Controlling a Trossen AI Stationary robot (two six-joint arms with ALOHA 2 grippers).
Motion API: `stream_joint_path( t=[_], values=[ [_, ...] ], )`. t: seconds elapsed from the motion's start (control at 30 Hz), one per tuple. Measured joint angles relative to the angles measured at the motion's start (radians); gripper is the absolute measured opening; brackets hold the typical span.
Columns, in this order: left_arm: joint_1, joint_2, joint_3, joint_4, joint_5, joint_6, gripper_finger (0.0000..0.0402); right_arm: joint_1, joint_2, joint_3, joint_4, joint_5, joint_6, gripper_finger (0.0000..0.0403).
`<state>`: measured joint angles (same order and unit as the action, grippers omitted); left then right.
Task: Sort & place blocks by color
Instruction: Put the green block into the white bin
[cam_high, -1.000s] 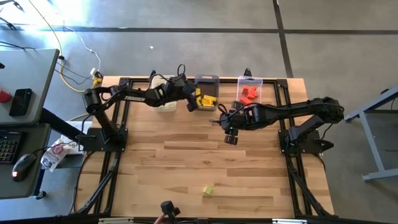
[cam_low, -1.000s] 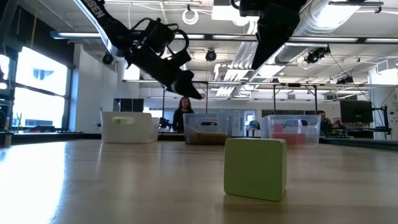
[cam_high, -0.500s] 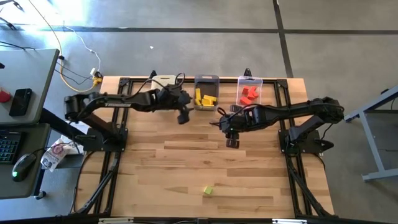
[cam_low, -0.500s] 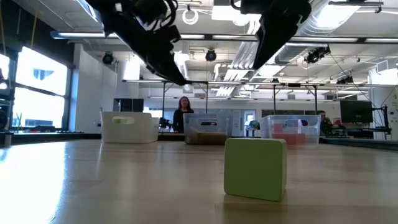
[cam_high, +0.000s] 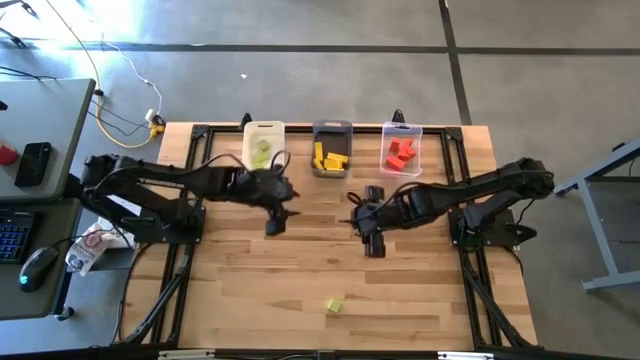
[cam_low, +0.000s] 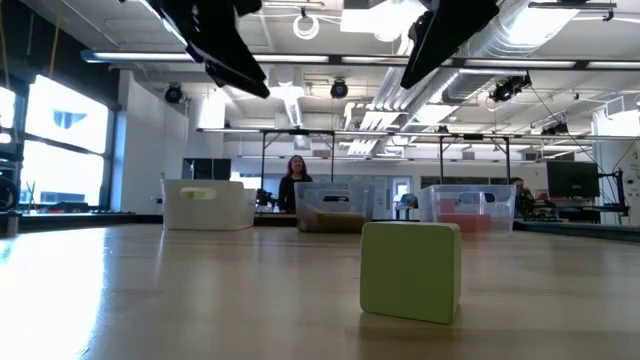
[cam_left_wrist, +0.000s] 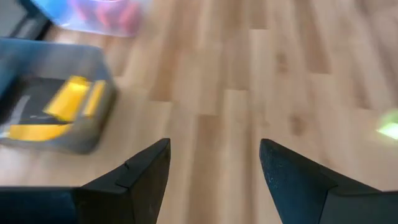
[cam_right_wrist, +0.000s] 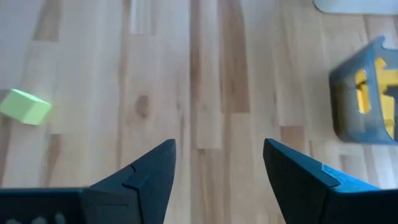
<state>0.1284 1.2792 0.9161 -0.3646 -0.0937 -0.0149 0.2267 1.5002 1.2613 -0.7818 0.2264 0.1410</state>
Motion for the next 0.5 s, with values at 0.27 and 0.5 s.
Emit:
stream_joint_path(
  t=[0.27,0.5],
  values=[
    [-0.18,-0.018,0.0,-0.065,-0.001,-0.161,0.0234,0.067,0.0,0.0,0.054,-0.076,-0.018,0.0232],
    [-0.349,-0.018,0.0,-0.095,-0.079,-0.322,0.0234,0.119,0.0,0.0,0.111,-0.128,-0.015,0.0232]
  ],
)
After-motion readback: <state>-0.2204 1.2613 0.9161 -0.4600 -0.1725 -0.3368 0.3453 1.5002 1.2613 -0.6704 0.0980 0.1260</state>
